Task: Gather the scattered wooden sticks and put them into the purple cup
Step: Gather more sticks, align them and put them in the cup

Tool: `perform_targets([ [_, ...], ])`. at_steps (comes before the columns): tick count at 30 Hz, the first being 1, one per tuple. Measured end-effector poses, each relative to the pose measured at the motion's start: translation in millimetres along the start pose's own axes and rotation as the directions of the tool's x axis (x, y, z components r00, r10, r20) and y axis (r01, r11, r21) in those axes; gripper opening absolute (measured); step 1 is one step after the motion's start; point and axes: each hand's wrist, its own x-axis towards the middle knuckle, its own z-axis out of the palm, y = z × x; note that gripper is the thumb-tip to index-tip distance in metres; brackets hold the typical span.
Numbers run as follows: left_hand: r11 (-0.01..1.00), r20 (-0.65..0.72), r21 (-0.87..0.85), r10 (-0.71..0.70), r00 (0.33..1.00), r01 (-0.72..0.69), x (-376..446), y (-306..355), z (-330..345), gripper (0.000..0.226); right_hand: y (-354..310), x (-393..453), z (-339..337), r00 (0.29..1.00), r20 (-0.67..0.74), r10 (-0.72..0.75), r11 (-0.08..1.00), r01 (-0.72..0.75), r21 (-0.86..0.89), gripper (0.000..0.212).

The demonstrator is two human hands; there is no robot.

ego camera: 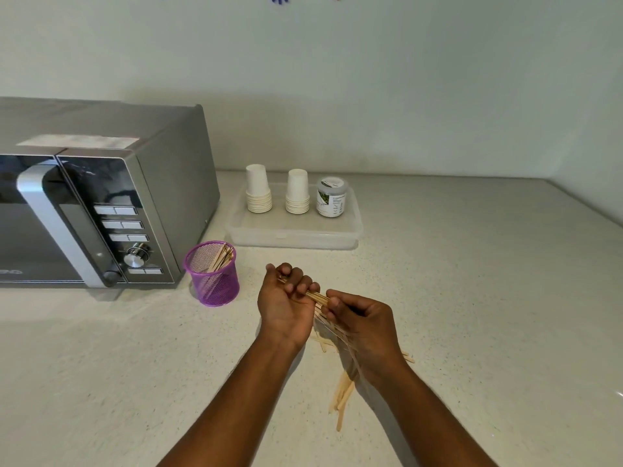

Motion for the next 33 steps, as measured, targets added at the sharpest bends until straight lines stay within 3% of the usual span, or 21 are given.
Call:
perform_targets([
  [4,0.999,-0.053,-0.032,0.012,0.999,-0.013,4,11,-2,0.039,2,-4,5,0.997,0.067,0.034,0.996,-0.039,0.074,0.02],
  [7,0.998,-0.079,-0.053,0.025,0.997,-0.03,4,14,-6,0.042,6,-6,11,0.993,-0.004,-0.12,0.982,0.118,-0.15,0.021],
  [10,0.998,-0.085,-0.053,0.023,0.996,-0.028,2,15,-9,0.05,8,-6,21,0.979,-0.051,-0.196,0.958,0.18,-0.222,0.022],
  [18,0.984,-0.135,-0.168,0.03,0.99,-0.053,-1,38,-13,0.048,11,-12,40,0.987,-0.045,-0.154,0.984,0.149,-0.094,0.024],
  [24,0.991,-0.083,-0.064,0.115,0.99,-0.121,-7,53,-28,0.044,-2,-4,57,0.968,-0.041,-0.246,0.945,0.231,-0.232,0.023],
  [27,0.966,-0.106,0.156,0.223,0.969,-0.205,-7,67,-44,0.046,-17,4,69,0.958,-0.02,-0.286,0.937,0.275,-0.213,0.021],
  [28,0.926,-0.109,0.305,0.264,0.958,-0.22,-6,68,-50,0.043,-22,9,73,0.953,-0.015,-0.303,0.932,0.293,-0.214,0.02],
  [30,0.737,-0.078,0.637,0.354,0.932,-0.227,-6,70,-66,0.033,-32,18,86,0.937,-0.001,-0.349,0.897,0.334,-0.289,0.018],
  [33,0.212,0.145,0.944,0.424,0.894,-0.254,-5,69,-102,0.024,-44,33,114,0.877,0.103,-0.47,0.742,0.455,-0.492,0.018],
])
